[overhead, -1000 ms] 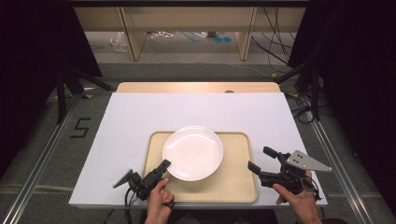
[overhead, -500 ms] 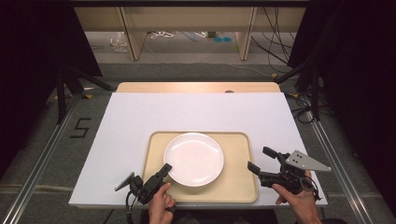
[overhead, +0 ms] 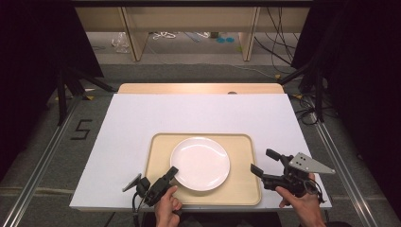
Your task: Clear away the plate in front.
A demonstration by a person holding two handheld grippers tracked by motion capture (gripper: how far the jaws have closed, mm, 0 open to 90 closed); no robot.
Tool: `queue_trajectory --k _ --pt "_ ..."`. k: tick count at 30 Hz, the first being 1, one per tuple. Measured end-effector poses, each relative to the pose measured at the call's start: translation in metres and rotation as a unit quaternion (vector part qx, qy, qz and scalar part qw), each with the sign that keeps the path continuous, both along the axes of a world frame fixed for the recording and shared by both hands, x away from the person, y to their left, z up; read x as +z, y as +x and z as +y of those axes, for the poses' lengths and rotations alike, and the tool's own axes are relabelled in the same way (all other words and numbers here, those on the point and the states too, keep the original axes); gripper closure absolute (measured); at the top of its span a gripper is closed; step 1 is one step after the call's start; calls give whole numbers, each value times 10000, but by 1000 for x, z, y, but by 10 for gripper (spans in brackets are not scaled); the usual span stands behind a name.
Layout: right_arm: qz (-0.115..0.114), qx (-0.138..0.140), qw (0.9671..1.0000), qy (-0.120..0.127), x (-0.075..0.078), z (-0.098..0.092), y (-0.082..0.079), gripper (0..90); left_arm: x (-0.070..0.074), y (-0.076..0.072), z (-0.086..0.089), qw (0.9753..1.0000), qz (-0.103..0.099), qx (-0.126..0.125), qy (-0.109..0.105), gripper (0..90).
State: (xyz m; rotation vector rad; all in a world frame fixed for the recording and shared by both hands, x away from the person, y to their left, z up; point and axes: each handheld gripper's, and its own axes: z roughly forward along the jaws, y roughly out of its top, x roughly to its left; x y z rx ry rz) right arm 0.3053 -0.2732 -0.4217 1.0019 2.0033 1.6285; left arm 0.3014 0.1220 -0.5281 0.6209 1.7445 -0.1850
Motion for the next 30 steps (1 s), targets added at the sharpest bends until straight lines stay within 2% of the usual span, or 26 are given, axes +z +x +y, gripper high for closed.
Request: queue_trajectory --k 9,13,14,16,19,20,23,26,28,30 --pt "-2 2 10000 18 0 0 0 184 -1 -1 0 10000 -17 23 39 837" --pt "3 6 10000 13 0 0 0 184 1 -4 0 9998 53 70 199 830" --pt "-1 11 10000 18 0 0 0 184 2 -4 1 9996 9 118 274 801" --pt "-12 17 10000 21 0 0 0 185 6 -7 4 9979 -7 197 610 723" --pt "0 -14 10000 -40 0 0 0 185 9 -6 9 9980 -80 203 602 638" --pt "-9 -6 10000 -26 -1 1 0 184 10 -5 9 9972 -98 180 721 619" --pt "-41 21 10000 16 -1 1 0 184 14 -3 9 9961 -191 86 860 557" --pt "-10 -4 10000 -40 -1 0 0 184 21 -2 6 9916 -339 -52 1245 520" --pt "-6 -7 10000 -26 -1 0 0 184 23 -1 5 9888 -397 -197 1425 471" --pt "-6 -4 10000 -37 -1 0 0 184 28 1 2 9826 -474 -337 1763 450"
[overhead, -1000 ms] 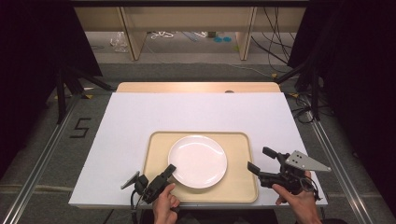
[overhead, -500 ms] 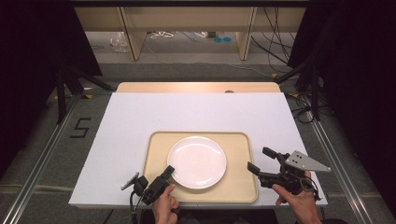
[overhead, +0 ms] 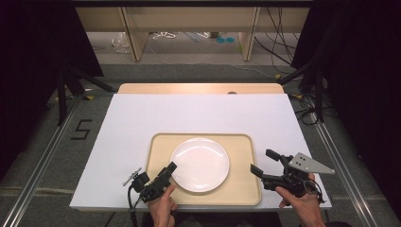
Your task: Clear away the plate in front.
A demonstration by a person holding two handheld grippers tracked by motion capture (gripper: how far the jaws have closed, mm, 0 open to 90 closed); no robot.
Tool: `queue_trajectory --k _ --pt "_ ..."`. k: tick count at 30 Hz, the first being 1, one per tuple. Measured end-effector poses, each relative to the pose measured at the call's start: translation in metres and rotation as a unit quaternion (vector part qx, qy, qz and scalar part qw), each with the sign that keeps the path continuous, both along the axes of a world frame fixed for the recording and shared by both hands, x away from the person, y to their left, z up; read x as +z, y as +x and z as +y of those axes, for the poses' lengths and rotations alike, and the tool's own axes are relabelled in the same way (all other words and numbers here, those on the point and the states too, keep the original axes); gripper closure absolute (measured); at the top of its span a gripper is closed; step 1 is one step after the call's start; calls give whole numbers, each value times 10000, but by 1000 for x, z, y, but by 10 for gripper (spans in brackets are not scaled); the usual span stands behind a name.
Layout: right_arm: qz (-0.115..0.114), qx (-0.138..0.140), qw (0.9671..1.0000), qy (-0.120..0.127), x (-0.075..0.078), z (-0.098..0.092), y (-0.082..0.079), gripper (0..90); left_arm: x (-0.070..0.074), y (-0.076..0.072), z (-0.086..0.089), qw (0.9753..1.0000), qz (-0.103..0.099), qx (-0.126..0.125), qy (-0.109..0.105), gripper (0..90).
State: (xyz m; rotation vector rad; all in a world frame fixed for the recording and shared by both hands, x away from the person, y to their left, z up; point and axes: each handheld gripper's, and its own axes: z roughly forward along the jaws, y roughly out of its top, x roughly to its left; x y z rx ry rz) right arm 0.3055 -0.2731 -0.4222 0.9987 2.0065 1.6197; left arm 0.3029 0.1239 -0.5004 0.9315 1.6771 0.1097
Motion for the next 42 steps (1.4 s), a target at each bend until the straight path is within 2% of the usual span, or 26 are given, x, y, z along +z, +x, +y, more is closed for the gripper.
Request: queue_trajectory --k 3,4,5,8,9,11,14,16,17,18,21,24,25,27,29,31,33,34,37,40,42 --pt "-2 -8 10000 -21 -1 1 0 183 7 1 -4 9993 -132 -169 317 414" --pt "6 13 10000 -15 -1 1 0 182 10 1 -6 9984 -155 -300 459 391" --pt "16 24 10000 -6 -1 1 0 182 11 1 -6 9962 -192 -439 721 363" --pt "23 17 10000 -8 -1 1 0 178 17 1 -12 9933 -291 -663 902 327" --pt "18 18 10000 -7 -1 1 0 178 18 1 -13 9930 -303 -686 909 298" --pt "21 19 10000 -5 -1 1 0 176 21 2 -17 9901 -269 -827 1102 266" --pt "25 36 10000 33 -1 1 0 175 24 2 -19 9875 -306 -924 1238 232" --pt "28 33 10000 37 -1 1 0 174 27 1 -20 9846 -371 -945 1425 219" --pt "29 32 10000 41 -1 1 0 173 27 1 -20 9825 -409 -1017 1507 203" --pt "31 33 10000 40 -1 1 1 173 29 0 -21 9791 -493 -1096 1640 191" --pt "11 42 10000 36 -2 2 1 171 31 -2 -21 9732 -662 -1151 1880 167" --pt "17 43 10000 -5 -2 2 0 170 38 -6 -23 9613 -856 -1136 2358 161" --pt "14 38 10000 -17 -2 2 1 170 41 -7 -23 9583 -927 -1173 2436 161" --pt "18 21 10000 -39 -2 2 0 169 43 -10 -22 9585 -1094 -1177 2355 161" --pt "123 32 9999 -25 -2 3 -1 167 45 -14 -21 9566 -1238 -1229 2335 161" --pt "130 66 9999 -27 -2 3 -1 167 47 -16 -20 9550 -1414 -1273 2276 160" --pt "112 66 9999 -33 -2 3 -1 166 52 -18 -22 9502 -1509 -1354 2366 158" --pt "125 70 9999 -27 -2 3 -1 166 55 -19 -23 9460 -1552 -1444 2453 158" --pt "129 83 9999 -32 -2 3 -1 163 60 -21 -24 9383 -1649 -1528 2628 156" --pt "42 113 9999 -69 -3 4 1 161 63 -24 -23 9345 -1706 -1492 2745 155" --pt "25 125 9999 -91 -3 4 1 161 63 -24 -20 9333 -1748 -1499 2754 156"
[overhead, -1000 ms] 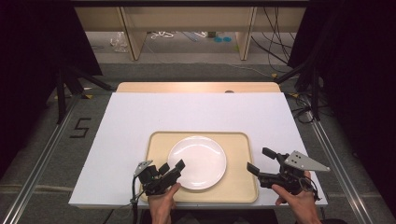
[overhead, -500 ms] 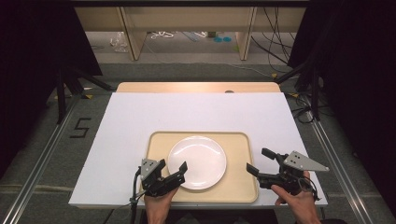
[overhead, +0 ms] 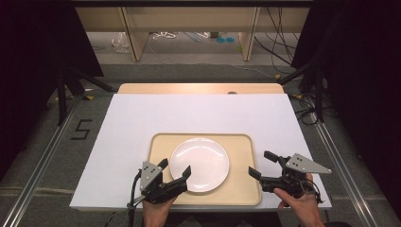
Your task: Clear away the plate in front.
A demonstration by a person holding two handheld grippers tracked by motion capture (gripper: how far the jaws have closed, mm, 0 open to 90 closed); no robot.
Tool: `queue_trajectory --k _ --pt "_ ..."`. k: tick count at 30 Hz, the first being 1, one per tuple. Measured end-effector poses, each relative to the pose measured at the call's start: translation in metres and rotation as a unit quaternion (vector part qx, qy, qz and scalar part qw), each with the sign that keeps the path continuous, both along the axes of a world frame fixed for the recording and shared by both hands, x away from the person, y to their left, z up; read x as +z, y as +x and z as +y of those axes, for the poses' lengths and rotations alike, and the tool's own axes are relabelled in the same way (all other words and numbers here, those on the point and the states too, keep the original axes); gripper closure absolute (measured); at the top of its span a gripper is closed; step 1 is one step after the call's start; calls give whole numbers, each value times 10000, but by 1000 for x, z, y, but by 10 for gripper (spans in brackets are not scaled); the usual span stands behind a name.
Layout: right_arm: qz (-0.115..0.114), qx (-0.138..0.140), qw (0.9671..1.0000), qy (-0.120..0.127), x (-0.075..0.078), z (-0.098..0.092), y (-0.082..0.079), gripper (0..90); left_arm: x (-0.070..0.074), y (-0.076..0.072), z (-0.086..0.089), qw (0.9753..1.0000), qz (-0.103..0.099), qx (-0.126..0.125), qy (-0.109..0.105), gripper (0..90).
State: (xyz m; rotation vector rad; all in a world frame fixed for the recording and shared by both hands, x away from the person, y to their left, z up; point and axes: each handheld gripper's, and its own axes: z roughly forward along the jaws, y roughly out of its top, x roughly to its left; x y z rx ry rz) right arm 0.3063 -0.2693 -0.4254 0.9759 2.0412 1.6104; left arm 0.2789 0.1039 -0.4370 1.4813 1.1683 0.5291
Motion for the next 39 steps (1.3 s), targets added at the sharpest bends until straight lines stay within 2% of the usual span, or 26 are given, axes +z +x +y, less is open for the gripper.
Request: queue_trajectory --k 3,7,8,9,11,13,16,19,28,39 --pt "-26 33 10000 18 -1 0 1 159 1 -1 4 10000 -46 38 -15 156" --pt "-11 36 10000 15 -1 -2 0 157 1 0 9 10000 -20 -56 -26 155" --pt "-83 9 9999 82 -2 -2 0 157 1 0 11 10000 -14 -58 -57 155" --pt "43 9 10000 24 -1 -4 -2 157 1 0 12 9999 1 -77 -72 155" --pt "35 -22 10000 -2 -2 -6 -3 157 1 -1 14 9999 42 31 -116 155" --pt "110 -40 9999 16 -1 -8 -5 156 1 -2 17 9999 -13 123 -77 156" --pt "32 -56 10000 6 -2 -8 -5 156 -2 -1 20 9997 -40 237 90 157" --pt "37 -67 10000 0 -2 -8 -5 157 -3 -1 23 9996 -53 276 -12 158" --pt "28 -66 10000 -5 -2 -8 -5 156 -3 0 21 9998 5 189 -52 159" --pt "88 -62 9999 -38 -2 -8 -6 157 -4 0 20 9997 24 213 -139 158"
